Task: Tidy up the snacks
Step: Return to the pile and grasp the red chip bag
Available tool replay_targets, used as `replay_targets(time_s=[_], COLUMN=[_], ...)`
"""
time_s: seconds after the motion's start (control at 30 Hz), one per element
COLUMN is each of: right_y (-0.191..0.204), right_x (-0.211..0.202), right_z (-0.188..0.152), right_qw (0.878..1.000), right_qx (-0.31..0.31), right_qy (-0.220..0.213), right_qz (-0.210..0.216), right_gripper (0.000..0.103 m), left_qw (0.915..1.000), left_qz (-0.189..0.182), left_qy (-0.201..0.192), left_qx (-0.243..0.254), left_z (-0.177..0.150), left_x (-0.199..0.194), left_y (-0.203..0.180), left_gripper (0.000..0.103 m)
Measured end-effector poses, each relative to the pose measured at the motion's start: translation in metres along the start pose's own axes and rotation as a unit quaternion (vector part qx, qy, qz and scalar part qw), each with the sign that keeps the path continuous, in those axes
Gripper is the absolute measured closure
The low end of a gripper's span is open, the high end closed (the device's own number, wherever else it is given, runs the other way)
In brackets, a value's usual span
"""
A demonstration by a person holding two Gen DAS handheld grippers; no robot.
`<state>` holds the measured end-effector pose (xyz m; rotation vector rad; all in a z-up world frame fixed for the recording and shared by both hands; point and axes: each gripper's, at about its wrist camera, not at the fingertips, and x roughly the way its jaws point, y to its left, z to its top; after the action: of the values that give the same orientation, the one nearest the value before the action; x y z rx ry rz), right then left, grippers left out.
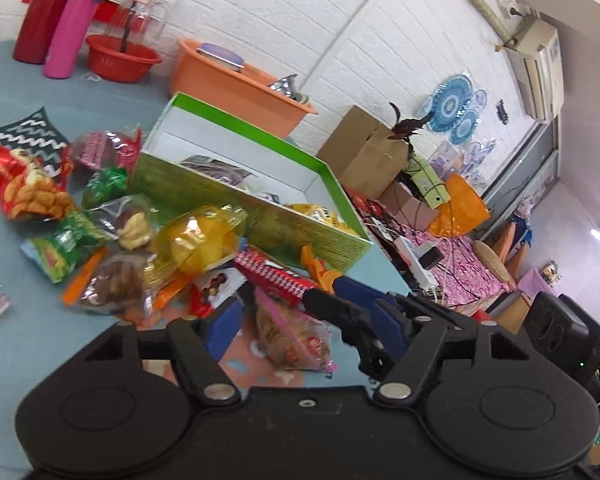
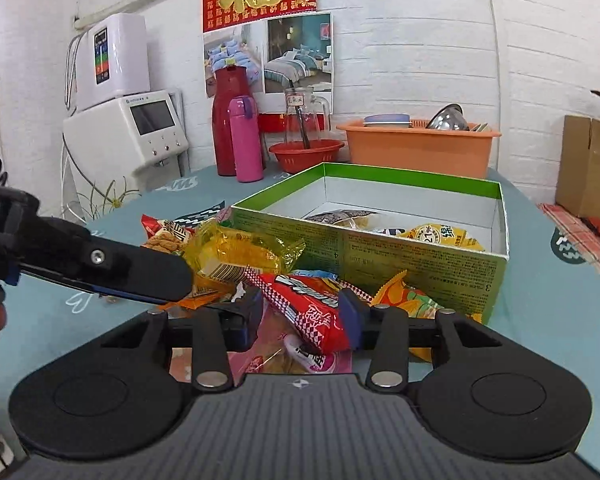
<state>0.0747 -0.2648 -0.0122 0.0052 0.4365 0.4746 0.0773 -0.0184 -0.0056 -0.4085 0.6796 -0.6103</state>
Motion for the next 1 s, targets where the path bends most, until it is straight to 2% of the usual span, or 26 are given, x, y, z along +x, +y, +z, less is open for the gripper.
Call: replay_targets(time_s=[0.13, 0.2, 0.27, 0.37, 0.47, 0.53, 0.57, 0.6, 0.67, 0.7, 0.77, 0.83, 0.9, 1.0], right_y=[0.003, 0.004, 0.002, 0.0, -0.003, -0.005, -0.007, -0.011, -0.022, -0.029, -0.042, -0.051, -0.054, -0.051], right_x=[0.015, 0.011, -0.001, -0.021, -0.041, -0.051, -0.054, -0.058, -0.062, -0.063, -0.065, -0.064, -0.061, -0.053], right_z=[-0.006, -0.011, -0.015, -0.023, -0.033, -0.037, -0.039, -0.04, -0.043, -0.045, -0.047, -0.049, -0.05, -0.051], right_qw=[0.999, 0.999, 0.999, 0.999, 0.999, 0.998, 0.998, 0.998, 0.996, 0.993, 0.987, 0.981, 0.979, 0.981], right_qx=[-0.027, -0.036, -0.035, -0.039, -0.036, -0.028, -0.017, 0.002, 0.057, 0.086, 0.14, 0.178, 0.191, 0.178], right_qy=[0.017, 0.02, 0.024, 0.03, 0.031, 0.032, 0.033, 0.034, 0.038, 0.039, 0.044, 0.045, 0.053, 0.065], right_qz=[-0.014, -0.015, -0.004, 0.014, 0.027, 0.04, 0.047, 0.055, 0.065, 0.069, 0.071, 0.066, 0.051, 0.03], right_gripper=[0.032, 0.057, 0.073, 0.076, 0.075, 0.067, 0.054, 0.03, 0.001, 0.001, 0.001, 0.001, 0.001, 0.003], left_qw=[1.0, 1.0, 1.0, 0.9999, 0.9995, 0.9992, 0.9988, 0.9985, 0.9975, 0.9971, 0.9963, 0.9954, 0.9946, 0.9932], left_qz=[0.006, 0.007, 0.004, -0.005, -0.013, -0.012, -0.012, -0.011, -0.014, -0.014, -0.011, -0.011, -0.01, -0.018], left_qy=[-0.001, 0.003, 0.008, 0.015, 0.024, 0.036, 0.043, 0.05, 0.063, 0.069, 0.08, 0.091, 0.101, 0.115], left_qx=[-0.007, -0.004, -0.002, 0.006, 0.013, 0.016, 0.019, 0.02, 0.027, 0.03, 0.032, 0.027, 0.017, -0.002], left_z=[-0.004, -0.005, -0.006, -0.005, -0.003, -0.003, -0.003, -0.004, -0.005, -0.006, -0.008, -0.01, -0.014, -0.019], left_x=[-0.006, -0.005, -0.002, 0.008, 0.023, 0.036, 0.042, 0.047, 0.055, 0.058, 0.062, 0.065, 0.068, 0.071], left_y=[0.004, 0.004, 0.002, -0.004, -0.01, -0.012, -0.014, -0.014, -0.016, -0.016, -0.013, -0.008, -0.003, 0.004], left_gripper=[0.0, 0.0, 0.0, 0.0, 0.0, 0.0, 0.0, 0.0, 0.0, 0.0, 0.012, 0.015, 0.015, 0.014])
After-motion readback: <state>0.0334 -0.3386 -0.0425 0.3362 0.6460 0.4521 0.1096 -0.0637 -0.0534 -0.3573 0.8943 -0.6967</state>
